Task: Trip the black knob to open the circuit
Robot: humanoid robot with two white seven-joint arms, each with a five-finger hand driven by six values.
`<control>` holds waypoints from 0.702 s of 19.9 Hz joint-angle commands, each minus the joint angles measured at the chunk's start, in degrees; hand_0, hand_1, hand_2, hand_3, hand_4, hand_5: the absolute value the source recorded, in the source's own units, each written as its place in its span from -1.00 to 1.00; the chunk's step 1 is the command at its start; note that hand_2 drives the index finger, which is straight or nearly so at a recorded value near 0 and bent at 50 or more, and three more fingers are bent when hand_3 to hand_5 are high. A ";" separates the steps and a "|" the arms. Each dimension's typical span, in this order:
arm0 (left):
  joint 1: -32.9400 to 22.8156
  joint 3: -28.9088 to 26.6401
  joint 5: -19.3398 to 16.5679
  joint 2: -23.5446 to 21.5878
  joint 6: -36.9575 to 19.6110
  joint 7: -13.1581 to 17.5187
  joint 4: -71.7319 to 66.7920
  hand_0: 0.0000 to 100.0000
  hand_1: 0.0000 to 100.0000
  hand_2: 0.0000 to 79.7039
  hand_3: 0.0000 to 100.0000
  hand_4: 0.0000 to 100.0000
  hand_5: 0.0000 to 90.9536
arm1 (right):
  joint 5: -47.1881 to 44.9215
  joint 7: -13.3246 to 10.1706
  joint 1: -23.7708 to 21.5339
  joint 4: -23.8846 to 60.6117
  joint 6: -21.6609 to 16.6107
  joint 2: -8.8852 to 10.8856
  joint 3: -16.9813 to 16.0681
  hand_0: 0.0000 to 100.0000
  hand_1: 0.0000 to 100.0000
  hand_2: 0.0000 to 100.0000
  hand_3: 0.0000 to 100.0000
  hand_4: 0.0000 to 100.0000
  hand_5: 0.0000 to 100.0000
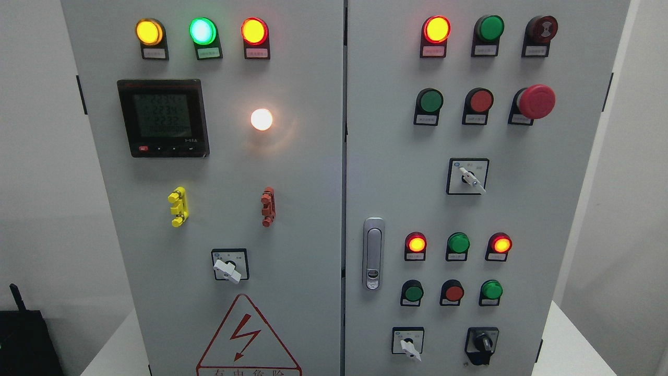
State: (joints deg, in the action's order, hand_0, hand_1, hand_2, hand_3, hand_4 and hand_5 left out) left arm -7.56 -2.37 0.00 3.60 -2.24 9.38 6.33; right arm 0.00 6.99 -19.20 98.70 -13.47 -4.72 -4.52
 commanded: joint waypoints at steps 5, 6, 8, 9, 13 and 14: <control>0.00 0.00 -1.32 0.00 0.04 0.02 0.00 -0.76 -0.22 -1.00 -1.00 -1.00 -1.00 | 0.97 -0.05 3.20 5.27 1.24 0.15 -0.40 -1.00 -0.91 -1.00 0.47 0.37 0.14; 0.00 0.00 -1.32 0.00 -0.05 0.02 0.00 -0.76 -0.22 -1.00 -1.00 -1.00 -1.00 | 0.97 -0.05 3.73 5.27 1.95 0.15 -0.84 -1.00 -0.92 -1.00 0.51 0.41 0.19; 0.09 0.00 -1.32 0.00 0.04 0.02 0.00 -0.76 -0.22 -1.00 -1.00 -1.00 -1.00 | 0.79 -0.05 4.78 5.10 2.83 0.24 -1.45 -1.00 -0.94 -1.00 0.59 0.48 0.34; 0.00 0.00 -1.32 0.00 0.04 0.02 0.00 -0.76 -0.22 -1.00 -1.00 -1.00 -1.00 | 0.62 -0.05 5.31 5.01 3.18 0.24 -1.46 -1.00 -0.95 -1.00 0.63 0.53 0.42; 0.00 0.00 -1.32 0.00 0.04 0.02 0.00 -0.76 -0.22 -1.00 -1.00 -1.00 -1.00 | 0.44 -0.05 7.42 4.31 4.76 0.32 -1.90 -1.00 -0.99 -1.00 0.79 0.67 0.61; 0.00 0.00 -1.32 0.00 -0.05 0.02 0.00 -0.76 -0.22 -1.00 -1.00 -1.00 -1.00 | 0.44 -0.05 7.95 4.22 5.11 0.32 -1.98 -1.00 -0.99 -1.00 0.82 0.69 0.64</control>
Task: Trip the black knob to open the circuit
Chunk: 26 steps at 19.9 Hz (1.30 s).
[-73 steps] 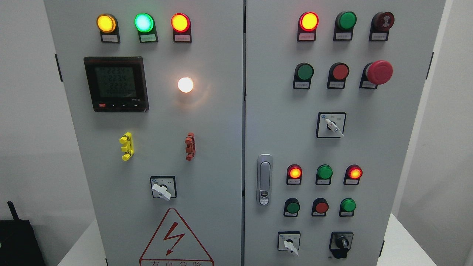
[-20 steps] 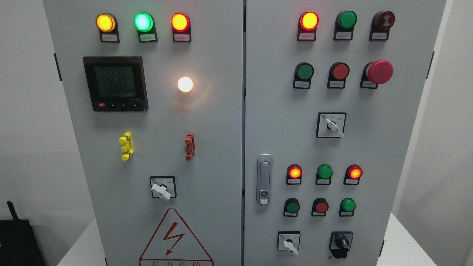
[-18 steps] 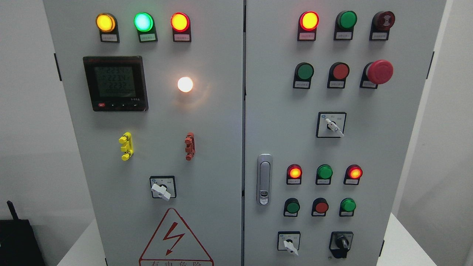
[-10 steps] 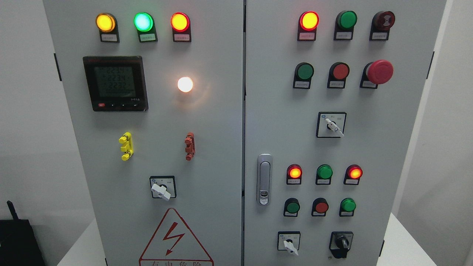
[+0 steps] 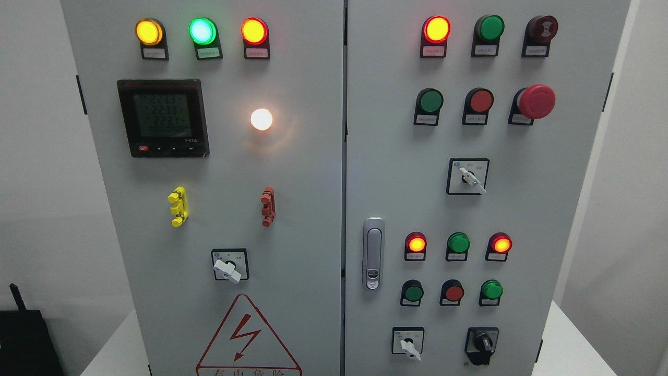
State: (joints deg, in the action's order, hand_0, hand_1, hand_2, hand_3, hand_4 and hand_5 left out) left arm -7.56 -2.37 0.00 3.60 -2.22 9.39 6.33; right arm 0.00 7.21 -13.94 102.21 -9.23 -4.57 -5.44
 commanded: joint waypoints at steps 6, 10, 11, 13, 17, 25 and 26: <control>0.00 0.00 -1.32 0.00 0.02 0.02 0.00 -0.76 -0.22 -1.00 -1.00 -1.00 -1.00 | 0.44 -0.26 5.41 0.36 2.37 0.26 -1.68 -1.00 -1.00 -1.00 0.96 0.82 0.83; 0.00 0.00 -1.32 0.00 0.02 0.02 0.00 -0.76 -0.22 -1.00 -1.00 -1.00 -1.00 | 0.44 -1.67 6.55 0.36 2.37 0.26 -1.50 -1.00 -1.00 -1.00 1.00 0.93 0.94; 0.00 0.00 -1.32 0.00 0.02 0.02 0.00 -0.76 -0.22 -1.00 -1.00 -1.00 -1.00 | 0.44 -1.67 6.64 0.45 2.37 0.26 -1.50 -1.00 -1.00 -1.00 1.00 0.96 0.96; 0.00 0.00 -1.32 0.00 0.02 0.02 0.00 -0.76 -0.22 -1.00 -1.00 -1.00 -1.00 | 0.53 -1.67 6.82 0.45 2.46 0.26 -1.42 -1.00 -1.00 -1.00 1.00 0.99 0.98; 0.00 0.00 -1.32 0.00 0.02 0.02 0.00 -0.76 -0.22 -1.00 -1.00 -1.00 -1.00 | 0.53 -1.67 7.34 0.62 2.46 0.26 -1.15 -1.00 -1.00 -1.00 1.00 1.00 0.99; 0.00 0.00 -1.32 0.00 0.02 0.02 0.00 -0.76 -0.22 -1.00 -1.00 -1.00 -1.00 | 0.53 -1.67 8.40 0.80 3.60 0.26 -0.71 -1.00 -1.00 -1.00 1.00 1.00 1.00; 0.00 0.00 -1.32 0.00 0.02 0.02 0.00 -0.76 -0.22 -1.00 -1.00 -1.00 -1.00 | 0.53 -1.50 8.75 0.71 3.60 0.26 -0.71 -1.00 -1.00 -1.00 1.00 1.00 1.00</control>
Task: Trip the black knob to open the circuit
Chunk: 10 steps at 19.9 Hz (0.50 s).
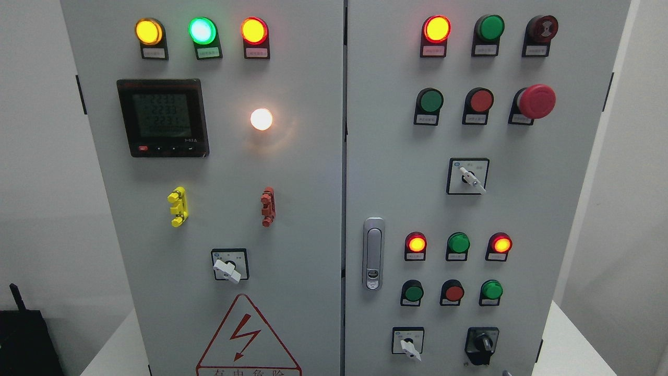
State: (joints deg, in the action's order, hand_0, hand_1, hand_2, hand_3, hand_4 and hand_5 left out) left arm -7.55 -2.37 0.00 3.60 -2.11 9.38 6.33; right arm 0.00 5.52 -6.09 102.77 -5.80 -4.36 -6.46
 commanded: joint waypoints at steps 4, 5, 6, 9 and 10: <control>-0.01 0.00 -1.32 0.00 -0.08 0.02 0.00 -0.76 -0.22 -1.00 -1.00 -1.00 -1.00 | 0.53 0.36 1.16 -0.02 0.26 0.06 0.31 -1.00 -1.00 -1.00 1.00 1.00 1.00; -0.01 0.00 -1.32 0.00 -0.17 0.02 0.00 -0.76 -0.22 -1.00 -1.00 -1.00 -1.00 | 0.53 0.36 1.25 -0.02 0.17 0.06 0.22 -1.00 -1.00 -1.00 1.00 1.00 1.00; -0.01 0.00 -1.32 0.00 -0.17 0.02 0.00 -0.76 -0.22 -1.00 -1.00 -1.00 -1.00 | 0.53 0.45 1.25 -0.02 0.17 0.06 0.31 -1.00 -1.00 -1.00 1.00 1.00 1.00; -0.01 0.00 -1.32 0.00 -0.09 0.02 0.00 -0.76 -0.22 -1.00 -1.00 -1.00 -1.00 | 0.53 0.36 1.60 -0.02 0.26 0.06 0.31 -1.00 -1.00 -1.00 1.00 1.00 1.00; -0.01 0.00 -1.32 0.00 -0.17 0.02 0.00 -0.76 -0.22 -1.00 -1.00 -1.00 -1.00 | 0.61 0.36 1.60 -0.02 0.26 0.06 0.31 -1.00 -1.00 -1.00 1.00 1.00 1.00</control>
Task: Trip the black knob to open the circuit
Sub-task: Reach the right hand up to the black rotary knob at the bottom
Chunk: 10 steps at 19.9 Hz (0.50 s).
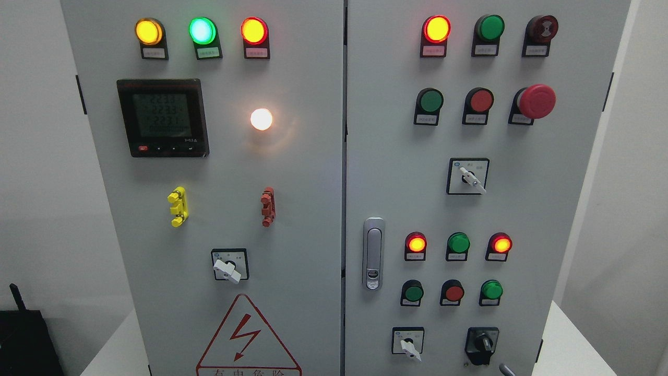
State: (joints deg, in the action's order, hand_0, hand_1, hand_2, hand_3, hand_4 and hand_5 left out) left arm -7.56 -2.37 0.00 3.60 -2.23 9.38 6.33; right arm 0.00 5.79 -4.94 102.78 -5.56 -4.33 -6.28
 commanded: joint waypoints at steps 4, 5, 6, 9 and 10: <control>0.00 0.00 -1.32 0.00 -0.05 0.02 0.00 -0.76 -0.22 -1.00 -1.00 -1.00 -1.00 | 0.62 0.10 0.89 0.06 0.02 -0.06 0.39 -1.00 -1.00 -1.00 1.00 1.00 1.00; 0.00 0.00 -1.32 0.00 0.03 0.02 0.00 -0.76 -0.22 -1.00 -1.00 -1.00 -1.00 | 0.62 0.10 0.89 0.06 0.02 0.03 0.48 -1.00 -1.00 -1.00 1.00 1.00 1.00; 0.00 0.00 -1.32 0.00 0.03 0.02 0.00 -0.76 -0.22 -1.00 -1.00 -1.00 -1.00 | 0.62 0.10 0.89 0.06 0.02 0.03 0.74 -1.00 -1.00 -1.00 1.00 1.00 1.00; 0.00 0.00 -1.32 0.00 -0.05 0.02 0.00 -0.76 -0.22 -1.00 -1.00 -1.00 -1.00 | 0.62 0.10 0.89 -0.12 0.11 0.03 1.10 -1.00 -1.00 -1.00 1.00 1.00 1.00; 0.00 0.00 -1.32 0.00 -0.05 0.02 0.00 -0.76 -0.22 -1.00 -1.00 -1.00 -1.00 | 0.53 0.10 0.89 -0.21 0.11 0.03 1.10 -1.00 -1.00 -1.00 1.00 1.00 1.00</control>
State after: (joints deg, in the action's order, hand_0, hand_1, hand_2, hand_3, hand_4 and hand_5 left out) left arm -7.56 -2.37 0.00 3.60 -2.25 9.38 6.33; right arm 0.00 5.87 -4.21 102.76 -5.53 -4.33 -5.85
